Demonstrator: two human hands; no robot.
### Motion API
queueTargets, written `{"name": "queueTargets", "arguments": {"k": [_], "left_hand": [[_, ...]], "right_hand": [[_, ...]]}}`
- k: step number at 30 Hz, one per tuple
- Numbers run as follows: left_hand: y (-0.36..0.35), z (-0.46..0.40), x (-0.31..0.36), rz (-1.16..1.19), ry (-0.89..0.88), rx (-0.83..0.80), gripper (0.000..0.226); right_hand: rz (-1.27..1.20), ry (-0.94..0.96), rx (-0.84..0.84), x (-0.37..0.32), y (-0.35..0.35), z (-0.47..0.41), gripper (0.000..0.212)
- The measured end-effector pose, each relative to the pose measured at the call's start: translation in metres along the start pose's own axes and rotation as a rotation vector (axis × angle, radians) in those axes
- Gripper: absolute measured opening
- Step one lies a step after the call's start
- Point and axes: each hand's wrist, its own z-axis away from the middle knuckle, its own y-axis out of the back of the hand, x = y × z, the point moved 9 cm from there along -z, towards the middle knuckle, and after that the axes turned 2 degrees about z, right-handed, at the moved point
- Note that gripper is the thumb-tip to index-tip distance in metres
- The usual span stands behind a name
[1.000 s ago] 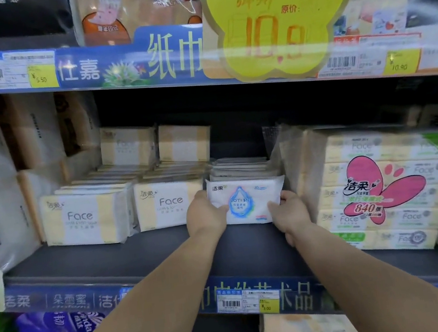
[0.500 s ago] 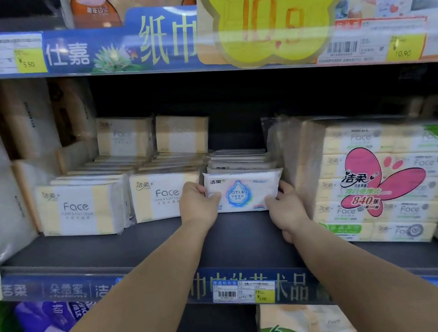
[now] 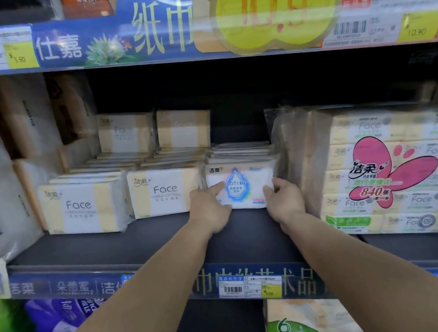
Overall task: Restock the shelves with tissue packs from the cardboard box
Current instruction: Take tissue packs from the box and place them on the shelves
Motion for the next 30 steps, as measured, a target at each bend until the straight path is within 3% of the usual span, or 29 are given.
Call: {"name": "queueTargets", "arguments": {"k": [5,9,12,14,17,20,27,30], "left_hand": [[-0.007,0.000,0.001,0.058,-0.037,-0.094,0.072],[-0.009,0.001,0.001,0.198,-0.022,-0.124,0.080],[-0.009,0.001,0.000,0.221,-0.030,-0.124,0.081],[-0.009,0.001,-0.002,0.245,-0.026,-0.125,0.082],[-0.011,0.001,-0.004,0.263,-0.022,-0.145,0.085],[-0.016,0.001,-0.003,0.237,-0.022,-0.194,0.089],[-0.017,-0.001,-0.004,0.246,-0.011,-0.201,0.087],[-0.019,0.000,-0.002,0.192,-0.038,-0.212,0.075]], "right_hand": [[-0.077,0.012,-0.004,0.002,0.004,-0.003,0.029],[-0.102,0.004,0.019,0.002,0.005,0.001,0.042],[-0.015,0.069,0.036,-0.007,0.008,0.007,0.023],[0.058,0.159,-0.042,-0.017,0.000,0.013,0.019],[0.148,0.231,-0.175,-0.020,-0.016,0.018,0.041],[0.202,0.229,-0.195,-0.018,-0.018,0.018,0.058],[0.234,0.188,-0.229,-0.020,-0.018,0.023,0.064],[0.264,0.177,-0.291,-0.028,-0.015,0.034,0.060]]}}
